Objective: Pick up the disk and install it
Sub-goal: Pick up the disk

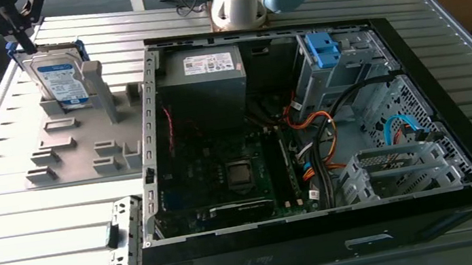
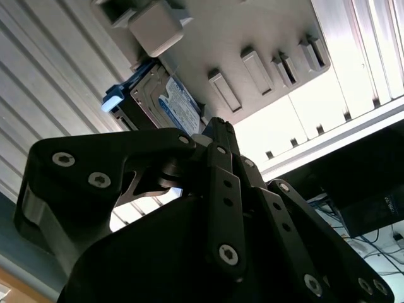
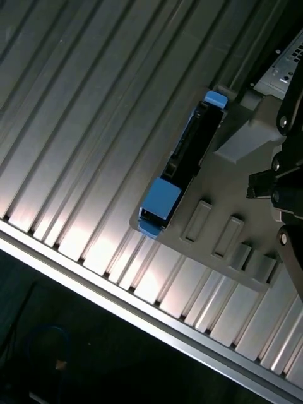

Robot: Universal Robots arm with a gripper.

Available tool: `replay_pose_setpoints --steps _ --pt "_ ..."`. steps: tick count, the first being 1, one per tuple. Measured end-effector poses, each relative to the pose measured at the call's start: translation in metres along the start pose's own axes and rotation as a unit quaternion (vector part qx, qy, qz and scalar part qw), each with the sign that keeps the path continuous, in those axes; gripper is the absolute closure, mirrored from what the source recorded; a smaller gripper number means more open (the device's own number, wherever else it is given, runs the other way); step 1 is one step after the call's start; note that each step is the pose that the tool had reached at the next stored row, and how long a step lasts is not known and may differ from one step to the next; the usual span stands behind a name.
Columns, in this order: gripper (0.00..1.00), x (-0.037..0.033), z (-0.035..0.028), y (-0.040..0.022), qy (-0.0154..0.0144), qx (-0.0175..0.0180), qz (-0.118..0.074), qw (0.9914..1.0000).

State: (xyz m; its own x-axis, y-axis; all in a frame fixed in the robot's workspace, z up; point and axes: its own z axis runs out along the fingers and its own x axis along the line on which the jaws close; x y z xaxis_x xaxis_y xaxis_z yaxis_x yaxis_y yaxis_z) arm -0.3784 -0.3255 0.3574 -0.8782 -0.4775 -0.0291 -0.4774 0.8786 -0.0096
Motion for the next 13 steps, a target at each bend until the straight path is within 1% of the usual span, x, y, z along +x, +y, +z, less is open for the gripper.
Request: replay_pose_setpoints --steps 7,13 --pt "0.89 0.0000 0.0000 0.0000 -0.0001 -0.0004 -0.014 0.99990" --pt "0.89 0.0000 0.0000 0.0000 -0.0003 -0.0008 -0.027 0.99964"
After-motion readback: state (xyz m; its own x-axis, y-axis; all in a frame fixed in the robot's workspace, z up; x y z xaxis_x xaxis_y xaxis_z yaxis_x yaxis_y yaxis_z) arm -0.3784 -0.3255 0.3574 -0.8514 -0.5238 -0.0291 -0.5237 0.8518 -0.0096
